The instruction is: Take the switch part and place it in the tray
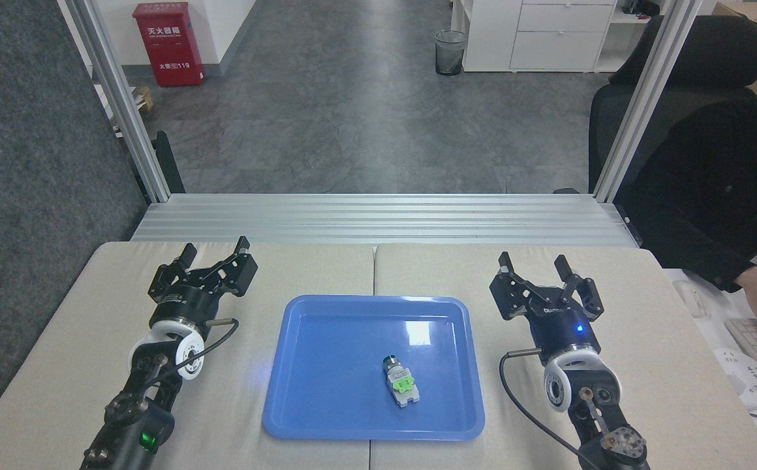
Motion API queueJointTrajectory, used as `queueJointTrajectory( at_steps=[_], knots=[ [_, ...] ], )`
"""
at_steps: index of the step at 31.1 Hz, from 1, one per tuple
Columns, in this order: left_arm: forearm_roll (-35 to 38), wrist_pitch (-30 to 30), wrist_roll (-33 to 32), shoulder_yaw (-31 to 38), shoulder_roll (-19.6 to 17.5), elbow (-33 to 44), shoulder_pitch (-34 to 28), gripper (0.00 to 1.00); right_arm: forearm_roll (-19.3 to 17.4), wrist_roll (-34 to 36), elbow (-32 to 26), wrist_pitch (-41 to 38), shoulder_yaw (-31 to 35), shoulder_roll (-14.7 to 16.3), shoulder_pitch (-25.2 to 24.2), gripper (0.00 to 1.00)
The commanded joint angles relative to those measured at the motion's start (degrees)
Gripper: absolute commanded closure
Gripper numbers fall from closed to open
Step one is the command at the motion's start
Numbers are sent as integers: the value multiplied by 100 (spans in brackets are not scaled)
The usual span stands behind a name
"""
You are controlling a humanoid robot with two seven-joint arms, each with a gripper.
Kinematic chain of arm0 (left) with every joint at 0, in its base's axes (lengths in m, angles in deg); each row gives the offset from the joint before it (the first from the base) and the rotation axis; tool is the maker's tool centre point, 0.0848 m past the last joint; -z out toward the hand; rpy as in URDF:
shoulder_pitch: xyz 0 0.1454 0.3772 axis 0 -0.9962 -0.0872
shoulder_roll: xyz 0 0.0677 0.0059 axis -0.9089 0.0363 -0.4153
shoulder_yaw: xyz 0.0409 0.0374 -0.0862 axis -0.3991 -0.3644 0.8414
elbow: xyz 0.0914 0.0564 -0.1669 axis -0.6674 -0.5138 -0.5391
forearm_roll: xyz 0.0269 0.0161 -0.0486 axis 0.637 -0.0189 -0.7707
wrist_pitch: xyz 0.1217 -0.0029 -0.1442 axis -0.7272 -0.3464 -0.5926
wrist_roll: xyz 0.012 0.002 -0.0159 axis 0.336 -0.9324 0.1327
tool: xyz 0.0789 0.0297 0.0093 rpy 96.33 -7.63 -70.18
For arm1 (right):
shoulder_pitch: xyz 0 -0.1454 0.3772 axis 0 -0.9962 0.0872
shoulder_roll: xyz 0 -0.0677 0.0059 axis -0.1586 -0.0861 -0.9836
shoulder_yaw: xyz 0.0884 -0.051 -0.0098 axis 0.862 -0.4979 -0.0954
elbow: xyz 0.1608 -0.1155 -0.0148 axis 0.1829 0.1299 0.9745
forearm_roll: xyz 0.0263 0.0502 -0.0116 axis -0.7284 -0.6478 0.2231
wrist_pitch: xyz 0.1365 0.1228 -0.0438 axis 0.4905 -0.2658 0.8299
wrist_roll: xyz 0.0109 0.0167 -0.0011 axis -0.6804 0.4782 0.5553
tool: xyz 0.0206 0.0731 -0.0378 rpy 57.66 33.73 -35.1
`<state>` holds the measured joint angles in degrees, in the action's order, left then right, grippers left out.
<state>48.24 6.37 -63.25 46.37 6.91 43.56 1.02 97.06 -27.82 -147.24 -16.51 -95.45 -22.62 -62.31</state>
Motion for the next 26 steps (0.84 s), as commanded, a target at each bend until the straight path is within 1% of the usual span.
queueJointTrajectory(
  at_steps=[1, 26],
  knots=[
    [0, 1, 3, 0, 0, 0, 0, 0, -90, 15, 28, -3, 424, 283, -20, 1],
    [0, 1, 3, 0, 0, 0, 0, 0, -108, 15, 2, 5, 433, 336, 6, 1]
  ],
)
